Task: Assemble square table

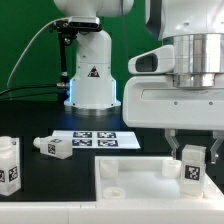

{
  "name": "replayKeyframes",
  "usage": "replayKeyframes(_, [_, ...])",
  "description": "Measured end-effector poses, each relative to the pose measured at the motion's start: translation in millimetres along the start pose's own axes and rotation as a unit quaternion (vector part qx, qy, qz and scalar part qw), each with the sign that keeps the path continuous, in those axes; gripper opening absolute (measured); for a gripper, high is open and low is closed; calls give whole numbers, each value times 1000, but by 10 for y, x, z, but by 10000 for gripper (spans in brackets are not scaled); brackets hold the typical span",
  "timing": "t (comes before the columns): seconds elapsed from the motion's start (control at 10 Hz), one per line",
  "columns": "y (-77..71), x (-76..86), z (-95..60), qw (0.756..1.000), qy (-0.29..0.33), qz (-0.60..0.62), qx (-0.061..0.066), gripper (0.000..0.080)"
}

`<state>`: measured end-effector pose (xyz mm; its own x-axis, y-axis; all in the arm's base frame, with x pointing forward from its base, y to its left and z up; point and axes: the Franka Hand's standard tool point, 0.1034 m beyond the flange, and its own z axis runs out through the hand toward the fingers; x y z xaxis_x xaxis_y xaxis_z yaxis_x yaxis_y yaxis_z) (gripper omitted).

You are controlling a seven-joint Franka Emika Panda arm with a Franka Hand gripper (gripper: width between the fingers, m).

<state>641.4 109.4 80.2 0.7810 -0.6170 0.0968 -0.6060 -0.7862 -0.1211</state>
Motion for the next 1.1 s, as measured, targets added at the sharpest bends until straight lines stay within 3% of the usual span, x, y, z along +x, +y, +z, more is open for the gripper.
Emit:
replayKeyframes(0.2, [18,-11,1,987,5,158,-6,285])
replayKeyframes(0.3, [27,-16,6,970,2,244,-5,285])
replayKeyframes(0.5, [54,-19,8,911,-8,413,11,285])
replayKeyframes(0.7, [47,-31,9,880,-11,475,11,285])
replayKeyframes(0.9, [48,-32,8,897,-11,442,10,285])
replayKeyframes(1.0, [43,-73,12,924,-14,382,-2,361])
replayKeyframes(1.1, [-14,-93,-2,949,-7,315,-2,498])
